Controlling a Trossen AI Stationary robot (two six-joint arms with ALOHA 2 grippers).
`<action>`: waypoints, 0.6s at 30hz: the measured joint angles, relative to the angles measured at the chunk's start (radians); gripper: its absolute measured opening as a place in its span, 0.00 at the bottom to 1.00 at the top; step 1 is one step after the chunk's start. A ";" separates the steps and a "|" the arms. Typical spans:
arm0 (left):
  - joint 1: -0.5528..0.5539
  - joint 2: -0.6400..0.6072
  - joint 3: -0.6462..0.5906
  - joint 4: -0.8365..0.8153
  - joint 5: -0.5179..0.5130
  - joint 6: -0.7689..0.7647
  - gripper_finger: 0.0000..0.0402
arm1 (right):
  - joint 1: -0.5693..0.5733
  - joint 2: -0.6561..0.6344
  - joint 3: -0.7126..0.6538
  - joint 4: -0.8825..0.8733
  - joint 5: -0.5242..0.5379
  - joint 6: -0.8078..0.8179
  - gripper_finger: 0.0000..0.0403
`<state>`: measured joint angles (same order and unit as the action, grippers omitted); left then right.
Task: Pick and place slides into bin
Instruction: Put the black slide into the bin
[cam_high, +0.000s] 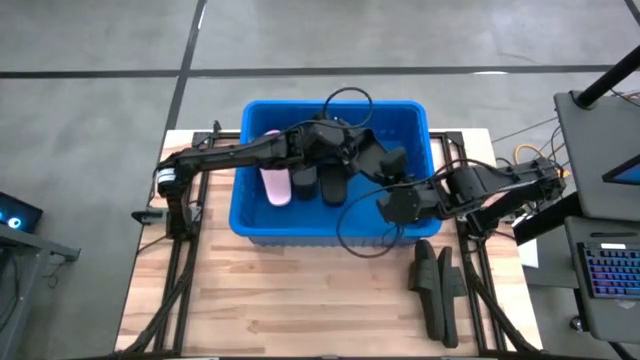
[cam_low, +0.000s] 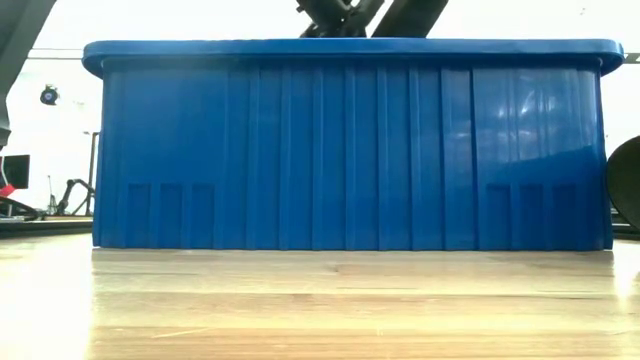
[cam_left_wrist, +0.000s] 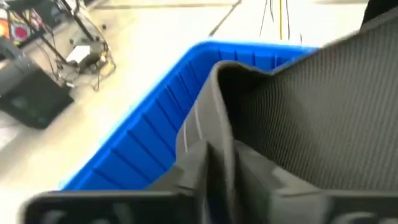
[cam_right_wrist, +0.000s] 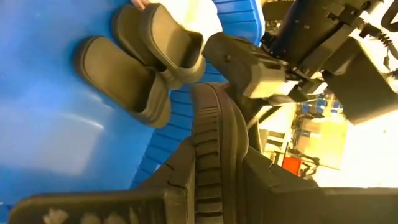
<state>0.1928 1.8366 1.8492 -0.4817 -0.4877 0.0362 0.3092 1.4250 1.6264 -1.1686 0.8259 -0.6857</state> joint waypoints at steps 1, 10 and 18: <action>0.001 0.000 0.000 0.017 -0.002 0.003 0.06 | 0.000 0.000 0.000 0.002 0.003 0.010 0.16; 0.036 -0.008 0.029 0.045 0.013 0.119 0.01 | -0.001 -0.007 0.004 0.008 -0.008 0.135 0.31; 0.127 -0.054 0.025 0.042 0.184 0.258 0.00 | 0.023 -0.022 0.017 -0.005 -0.014 0.327 0.44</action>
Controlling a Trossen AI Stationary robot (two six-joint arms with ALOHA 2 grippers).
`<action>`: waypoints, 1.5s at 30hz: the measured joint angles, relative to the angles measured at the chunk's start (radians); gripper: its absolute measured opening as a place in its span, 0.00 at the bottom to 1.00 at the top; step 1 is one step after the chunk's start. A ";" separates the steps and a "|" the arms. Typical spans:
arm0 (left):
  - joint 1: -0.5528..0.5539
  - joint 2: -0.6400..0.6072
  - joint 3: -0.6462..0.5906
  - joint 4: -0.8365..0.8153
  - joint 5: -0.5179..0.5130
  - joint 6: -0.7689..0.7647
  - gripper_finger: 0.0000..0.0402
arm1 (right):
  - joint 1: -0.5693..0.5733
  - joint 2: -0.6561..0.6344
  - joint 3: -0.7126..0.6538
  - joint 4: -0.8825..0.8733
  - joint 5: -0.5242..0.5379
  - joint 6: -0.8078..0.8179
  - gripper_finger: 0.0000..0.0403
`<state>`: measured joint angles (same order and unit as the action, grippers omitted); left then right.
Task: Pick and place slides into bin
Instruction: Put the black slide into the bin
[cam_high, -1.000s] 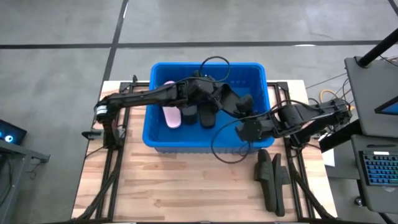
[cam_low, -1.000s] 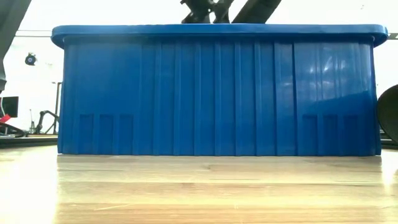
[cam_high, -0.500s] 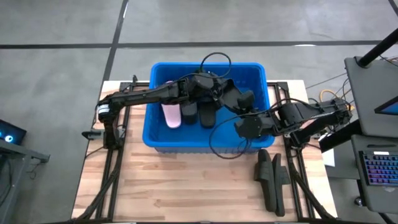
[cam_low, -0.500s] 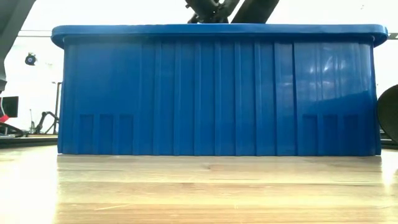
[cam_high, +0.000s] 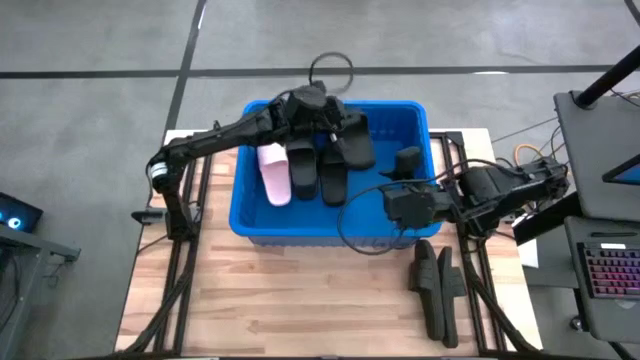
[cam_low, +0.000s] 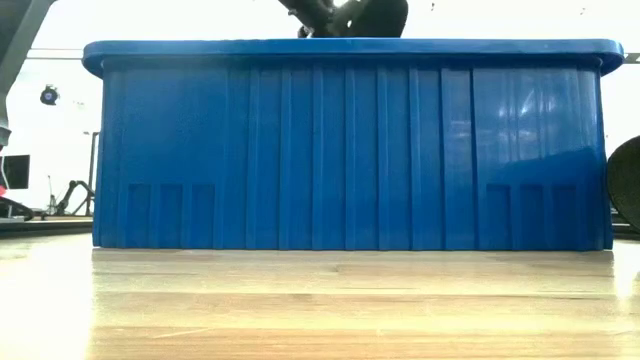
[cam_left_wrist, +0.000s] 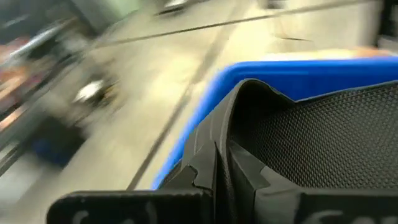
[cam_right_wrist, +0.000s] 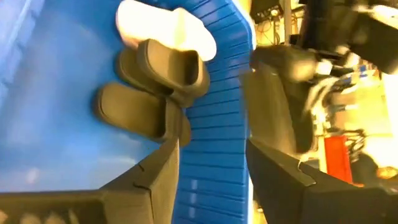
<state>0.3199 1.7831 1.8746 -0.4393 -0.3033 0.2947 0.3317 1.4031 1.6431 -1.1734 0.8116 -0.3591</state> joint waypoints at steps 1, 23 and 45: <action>0.009 -0.001 -0.002 -0.009 0.079 0.059 0.00 | 0.004 -0.004 0.006 0.001 0.000 0.028 0.44; 0.027 0.108 -0.319 0.268 0.156 0.465 0.00 | 0.005 -0.223 0.165 0.006 -0.169 0.551 0.41; 0.085 0.106 -0.558 0.425 0.110 0.498 0.11 | 0.005 -0.241 0.232 0.005 -0.221 0.532 0.40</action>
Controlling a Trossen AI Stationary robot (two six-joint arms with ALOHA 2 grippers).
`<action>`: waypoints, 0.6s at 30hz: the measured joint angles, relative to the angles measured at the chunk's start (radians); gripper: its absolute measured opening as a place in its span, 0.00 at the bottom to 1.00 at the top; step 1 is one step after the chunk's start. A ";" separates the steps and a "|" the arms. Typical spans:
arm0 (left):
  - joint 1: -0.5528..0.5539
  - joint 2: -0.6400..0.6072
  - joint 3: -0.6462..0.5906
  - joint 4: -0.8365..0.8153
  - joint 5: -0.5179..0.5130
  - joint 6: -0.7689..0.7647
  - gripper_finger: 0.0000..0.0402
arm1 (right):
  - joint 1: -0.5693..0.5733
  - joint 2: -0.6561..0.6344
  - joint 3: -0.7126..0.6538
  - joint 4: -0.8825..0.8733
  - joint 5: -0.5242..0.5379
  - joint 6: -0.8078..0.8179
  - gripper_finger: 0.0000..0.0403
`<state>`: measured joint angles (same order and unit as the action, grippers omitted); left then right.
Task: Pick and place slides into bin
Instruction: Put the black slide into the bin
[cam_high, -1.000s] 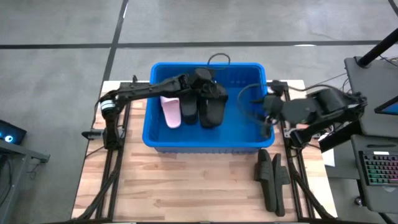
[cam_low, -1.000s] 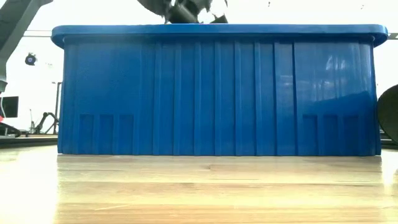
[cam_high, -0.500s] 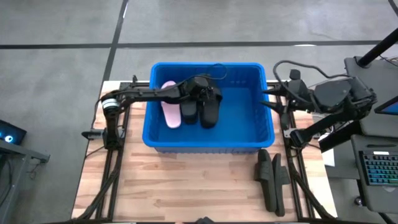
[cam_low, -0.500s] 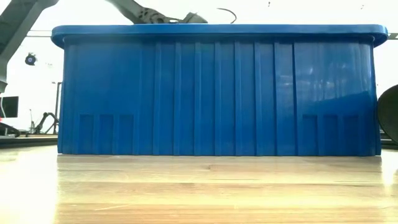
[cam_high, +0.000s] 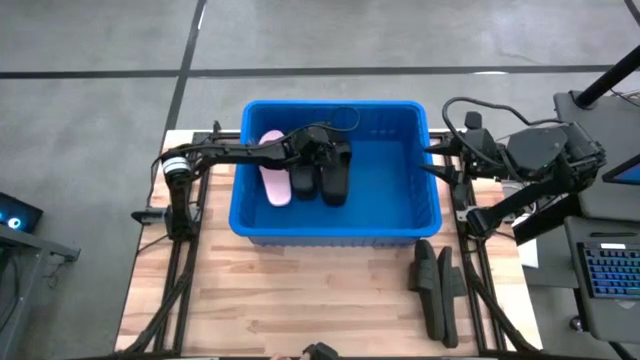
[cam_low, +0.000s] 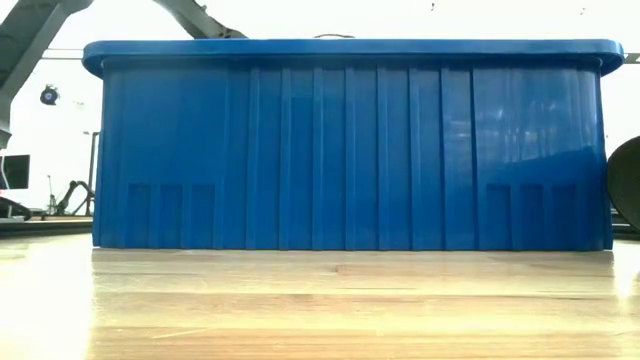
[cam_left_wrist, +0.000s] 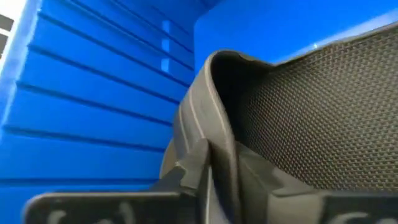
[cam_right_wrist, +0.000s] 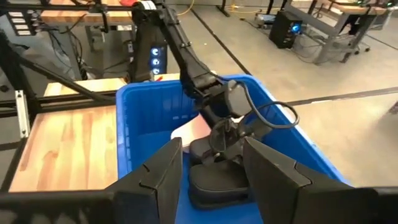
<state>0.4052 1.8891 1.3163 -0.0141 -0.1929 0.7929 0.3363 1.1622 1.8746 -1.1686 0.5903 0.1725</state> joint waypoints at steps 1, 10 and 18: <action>0.002 0.000 0.000 -0.010 0.001 -0.001 0.15 | 0.000 0.000 -0.001 0.000 -0.004 0.003 0.39; 0.021 -0.016 0.056 -0.180 0.066 -0.190 0.54 | 0.000 -0.001 -0.006 -0.001 -0.018 0.002 0.39; 0.021 -0.016 0.168 -0.413 0.081 -0.363 0.81 | 0.000 -0.003 -0.006 -0.002 -0.033 0.002 0.37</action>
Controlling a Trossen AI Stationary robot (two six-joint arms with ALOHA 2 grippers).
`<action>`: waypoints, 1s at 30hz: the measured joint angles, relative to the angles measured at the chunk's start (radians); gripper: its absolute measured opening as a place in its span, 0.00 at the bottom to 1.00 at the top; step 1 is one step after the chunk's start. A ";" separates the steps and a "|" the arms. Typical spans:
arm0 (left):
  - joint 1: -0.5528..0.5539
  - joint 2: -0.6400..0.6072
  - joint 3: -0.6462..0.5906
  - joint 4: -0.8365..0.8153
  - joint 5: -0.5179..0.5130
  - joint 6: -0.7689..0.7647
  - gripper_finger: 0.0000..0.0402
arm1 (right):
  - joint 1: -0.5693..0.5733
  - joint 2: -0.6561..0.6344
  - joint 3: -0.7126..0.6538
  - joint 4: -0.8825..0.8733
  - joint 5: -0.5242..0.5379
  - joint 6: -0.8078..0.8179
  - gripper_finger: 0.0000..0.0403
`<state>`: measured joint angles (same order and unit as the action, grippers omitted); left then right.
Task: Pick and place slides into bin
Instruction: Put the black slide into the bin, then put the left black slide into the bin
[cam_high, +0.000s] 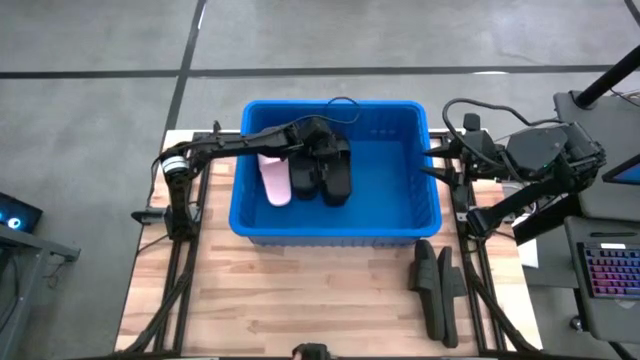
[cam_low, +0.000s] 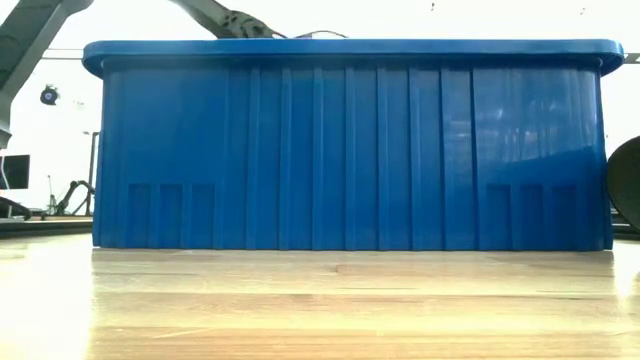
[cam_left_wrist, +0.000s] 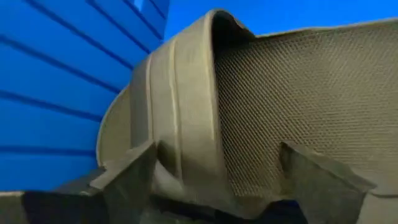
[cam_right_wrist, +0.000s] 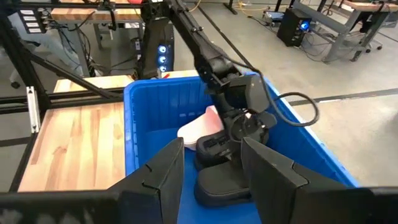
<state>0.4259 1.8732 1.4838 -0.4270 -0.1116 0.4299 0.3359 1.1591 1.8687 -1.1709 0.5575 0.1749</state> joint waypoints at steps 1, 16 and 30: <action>0.000 0.000 0.015 -0.020 0.002 -0.018 0.83 | 0.000 0.000 0.000 0.000 -0.007 -0.001 0.37; -0.019 -0.033 0.299 -0.342 0.407 -0.372 0.89 | 0.000 0.001 0.001 -0.002 -0.016 -0.008 0.37; -0.212 -0.322 0.299 -0.096 0.515 -0.556 0.89 | 0.089 0.133 0.000 -0.104 -0.279 -0.011 0.36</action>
<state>0.2142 1.5508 1.7831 -0.5226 0.4037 -0.1261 0.4250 1.2919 1.8683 -1.2750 0.2780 0.1640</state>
